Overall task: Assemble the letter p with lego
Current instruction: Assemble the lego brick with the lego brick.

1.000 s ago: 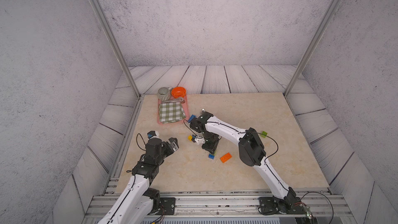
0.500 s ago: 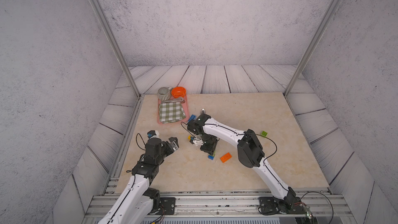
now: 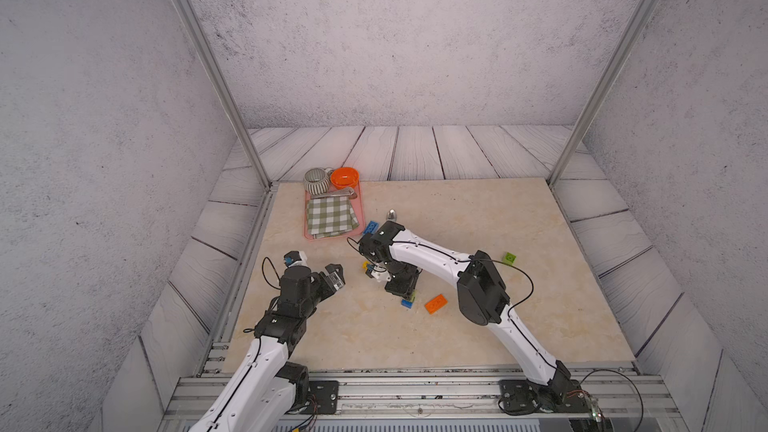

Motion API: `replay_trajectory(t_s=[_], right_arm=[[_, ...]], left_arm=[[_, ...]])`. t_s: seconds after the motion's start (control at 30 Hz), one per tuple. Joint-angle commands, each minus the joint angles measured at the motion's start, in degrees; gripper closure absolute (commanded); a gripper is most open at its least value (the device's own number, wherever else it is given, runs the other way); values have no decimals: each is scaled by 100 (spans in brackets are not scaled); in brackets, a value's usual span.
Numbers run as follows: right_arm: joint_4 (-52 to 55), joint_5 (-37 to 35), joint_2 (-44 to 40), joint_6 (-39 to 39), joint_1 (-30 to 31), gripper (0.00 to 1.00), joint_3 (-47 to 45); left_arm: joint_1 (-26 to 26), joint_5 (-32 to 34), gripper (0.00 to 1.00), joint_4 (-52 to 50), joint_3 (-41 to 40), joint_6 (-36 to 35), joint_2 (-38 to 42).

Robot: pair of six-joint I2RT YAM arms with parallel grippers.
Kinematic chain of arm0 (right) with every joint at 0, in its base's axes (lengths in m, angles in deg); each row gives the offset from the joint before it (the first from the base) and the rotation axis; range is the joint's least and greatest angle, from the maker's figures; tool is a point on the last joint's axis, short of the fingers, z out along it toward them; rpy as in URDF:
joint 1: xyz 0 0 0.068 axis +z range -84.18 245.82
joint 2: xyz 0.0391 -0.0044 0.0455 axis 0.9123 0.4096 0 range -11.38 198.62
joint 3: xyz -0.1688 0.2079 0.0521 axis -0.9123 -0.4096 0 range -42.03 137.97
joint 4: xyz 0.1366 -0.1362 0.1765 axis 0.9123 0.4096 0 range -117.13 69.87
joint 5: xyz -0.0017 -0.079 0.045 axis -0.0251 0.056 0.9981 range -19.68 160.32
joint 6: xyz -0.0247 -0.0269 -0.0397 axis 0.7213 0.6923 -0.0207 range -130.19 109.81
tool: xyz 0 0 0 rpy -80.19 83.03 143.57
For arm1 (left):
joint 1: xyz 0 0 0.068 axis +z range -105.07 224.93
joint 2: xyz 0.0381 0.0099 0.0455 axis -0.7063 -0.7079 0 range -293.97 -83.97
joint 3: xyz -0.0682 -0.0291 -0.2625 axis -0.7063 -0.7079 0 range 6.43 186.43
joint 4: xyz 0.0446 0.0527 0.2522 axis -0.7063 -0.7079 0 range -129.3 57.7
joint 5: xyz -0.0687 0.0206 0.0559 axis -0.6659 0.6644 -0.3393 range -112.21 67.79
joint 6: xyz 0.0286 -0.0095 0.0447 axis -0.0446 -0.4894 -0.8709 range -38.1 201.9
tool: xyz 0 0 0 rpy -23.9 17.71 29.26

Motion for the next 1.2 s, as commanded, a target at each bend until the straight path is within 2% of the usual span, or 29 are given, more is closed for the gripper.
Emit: replay_trajectory(t_s=[0.0,0.43,0.8,1.17], right_arm=[[156,-97,-6,-166,95,100,73],[98,-291,173,-403,259,100,-64],[198,-420,474,-1223,375,100,-21],[-24,-788,350,-2116,378,100,-9]], left_arm=[[50,-29,2,63,16,-11,16],[50,-61,2,68,17,-3,21],[50,-73,2,67,16,1,19],[50,-73,2,48,17,10,68]])
